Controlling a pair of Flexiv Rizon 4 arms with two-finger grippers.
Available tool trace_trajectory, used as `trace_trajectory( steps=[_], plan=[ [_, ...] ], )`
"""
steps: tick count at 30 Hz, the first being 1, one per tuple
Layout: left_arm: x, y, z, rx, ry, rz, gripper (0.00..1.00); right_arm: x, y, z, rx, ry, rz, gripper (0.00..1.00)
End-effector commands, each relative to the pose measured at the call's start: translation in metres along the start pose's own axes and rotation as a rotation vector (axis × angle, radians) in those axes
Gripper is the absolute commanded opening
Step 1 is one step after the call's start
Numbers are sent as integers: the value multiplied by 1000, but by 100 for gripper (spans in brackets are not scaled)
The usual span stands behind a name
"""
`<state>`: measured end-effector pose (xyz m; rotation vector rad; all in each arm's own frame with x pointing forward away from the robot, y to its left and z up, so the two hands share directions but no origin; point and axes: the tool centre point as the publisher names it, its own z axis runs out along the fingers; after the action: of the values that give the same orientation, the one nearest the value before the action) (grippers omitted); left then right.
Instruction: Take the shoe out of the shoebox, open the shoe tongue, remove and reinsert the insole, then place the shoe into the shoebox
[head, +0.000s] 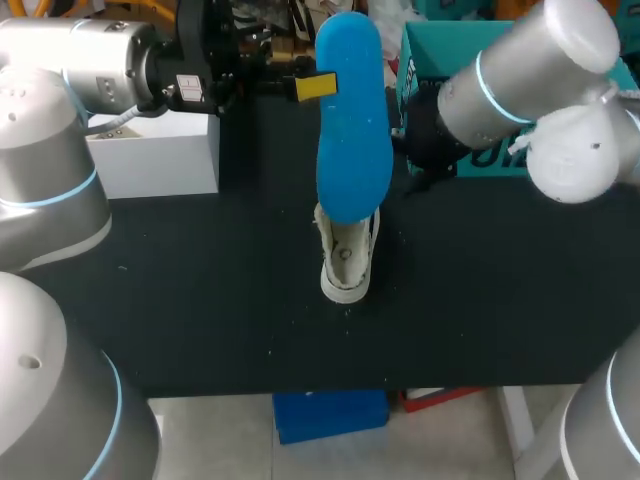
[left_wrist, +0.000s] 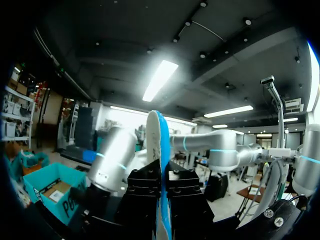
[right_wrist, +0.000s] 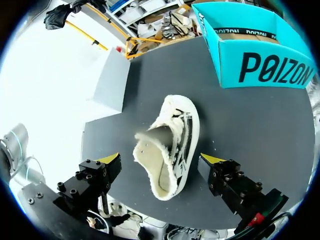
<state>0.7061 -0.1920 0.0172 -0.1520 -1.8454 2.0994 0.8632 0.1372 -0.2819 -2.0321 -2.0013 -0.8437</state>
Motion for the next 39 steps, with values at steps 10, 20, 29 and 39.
trace_trajectory(
  steps=[10,20,29,39],
  plan=[
    [0,1,1,1,-4,3,0,-9,-9,-4,-18,411,15,100],
    [0,1,1,1,-4,3,0,-4,-1,-17,17,635,80,100],
    [7,-3,6,-210,-53,366,0,-1,5,-28,-22,688,70,100],
    [26,29,24,-454,-109,782,0,-1,5,-28,-22,688,70,100]
  ],
)
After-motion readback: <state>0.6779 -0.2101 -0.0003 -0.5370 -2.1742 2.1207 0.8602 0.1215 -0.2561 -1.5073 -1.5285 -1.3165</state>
